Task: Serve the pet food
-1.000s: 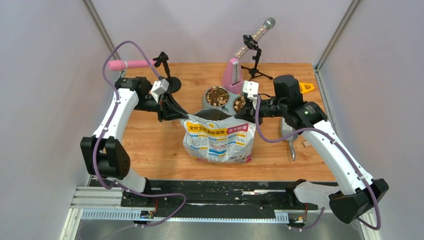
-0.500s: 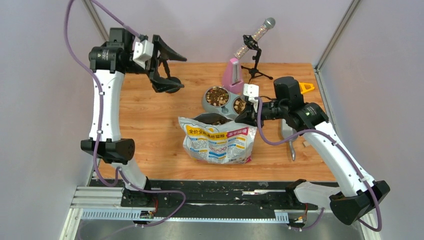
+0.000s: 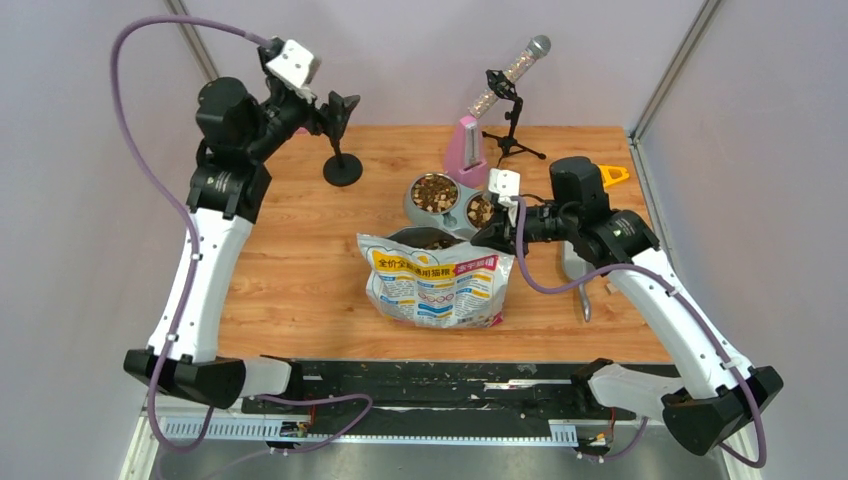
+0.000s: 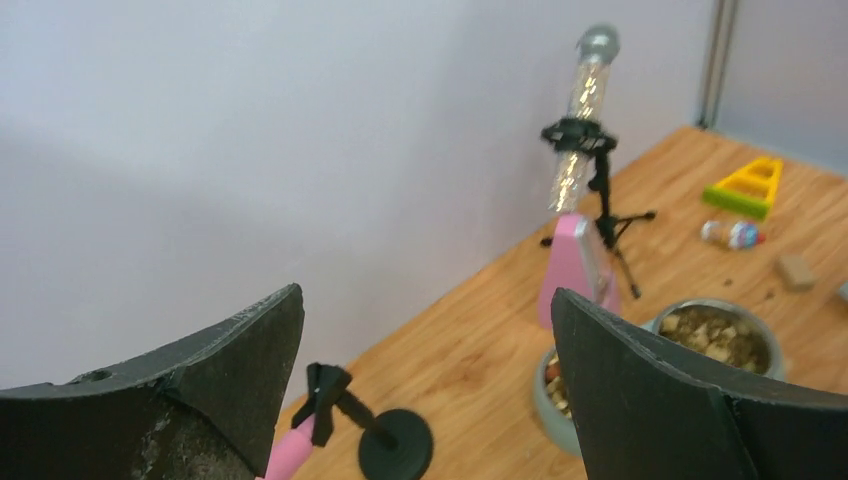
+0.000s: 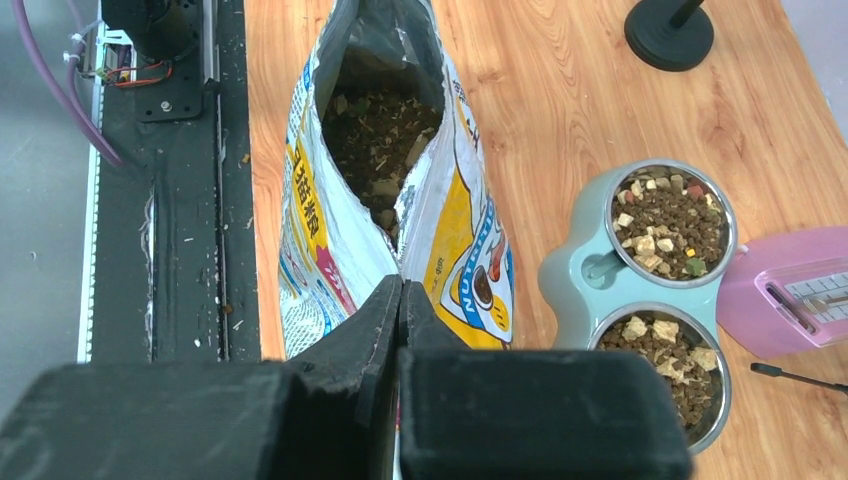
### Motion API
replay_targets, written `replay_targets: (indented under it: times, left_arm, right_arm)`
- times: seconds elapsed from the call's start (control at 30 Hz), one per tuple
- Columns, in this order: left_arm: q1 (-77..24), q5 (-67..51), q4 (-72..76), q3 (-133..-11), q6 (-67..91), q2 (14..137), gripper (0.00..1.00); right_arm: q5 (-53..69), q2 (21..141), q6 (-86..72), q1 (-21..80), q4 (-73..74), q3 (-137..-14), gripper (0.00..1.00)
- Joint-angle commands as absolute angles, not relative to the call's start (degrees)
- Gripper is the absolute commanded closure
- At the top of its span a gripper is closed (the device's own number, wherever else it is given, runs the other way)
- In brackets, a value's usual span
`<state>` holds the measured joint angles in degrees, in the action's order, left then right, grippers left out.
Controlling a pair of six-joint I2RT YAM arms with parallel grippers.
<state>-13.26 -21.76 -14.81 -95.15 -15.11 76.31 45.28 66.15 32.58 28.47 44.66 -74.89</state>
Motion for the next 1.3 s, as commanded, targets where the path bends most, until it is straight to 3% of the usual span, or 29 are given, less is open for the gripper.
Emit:
replay_targets:
  times: [0.0,0.07,0.17,0.27,0.33,0.4,0.47,0.53,0.7,0.8,1.0,1.27]
  left_arm:
    - [-13.1,-28.0,-9.9,-93.1,3.5,69.5,0.0]
    - [-13.1,-39.3,4.0,-83.3,15.2,66.8,0.0]
    - [-13.3,-54.9,40.7,-70.4,34.8,66.0,0.0]
    - [-14.2,-60.3,45.1,-70.7,45.5,69.2,0.0]
    - [-16.1,-60.4,37.9,-73.5,47.6,71.3,0.0]
    - [-19.9,-57.6,24.5,-78.2,39.1,72.8,0.0]
    - [-27.1,-45.5,-6.7,-85.8,12.3,74.1,0.0]
    - [-34.2,-39.3,-18.9,-90.7,-1.8,75.7,0.0]
    - [-38.1,-46.4,-30.7,-98.2,-12.1,80.4,0.0]
    - [-42.5,-40.1,-43.5,-104.0,-21.3,85.1,0.0]
    - [-48.2,-27.4,-45.9,-101.8,-27.1,85.4,0.0]
    - [-48.7,-31.3,-61.2,-103.9,-35.9,88.8,0.0]
  right_arm:
    - [45.6,63.3,30.4,28.9,40.4,-73.6,1.0]
    - [45.7,63.4,30.0,28.8,40.3,-73.9,1.0]
    - [45.3,62.8,29.8,28.4,40.8,-73.7,1.0]
    - [45.4,61.5,29.7,28.8,40.1,-72.2,1.0]
    - [46.1,61.0,28.9,28.9,38.7,-71.2,1.0]
    - [45.5,61.0,28.0,28.8,37.5,-70.7,1.0]
    - [44.7,61.4,27.1,28.8,37.0,-71.0,1.0]
    - [43.9,61.7,26.4,28.8,37.2,-71.6,1.0]
    - [45.4,60.9,26.0,28.8,37.0,-72.1,1.0]
    - [45.1,60.6,24.6,28.8,36.5,-72.3,1.0]
    - [43.4,60.4,22.2,28.8,35.9,-73.0,1.0]
    - [41.5,60.3,20.3,28.8,36.2,-72.8,1.0]
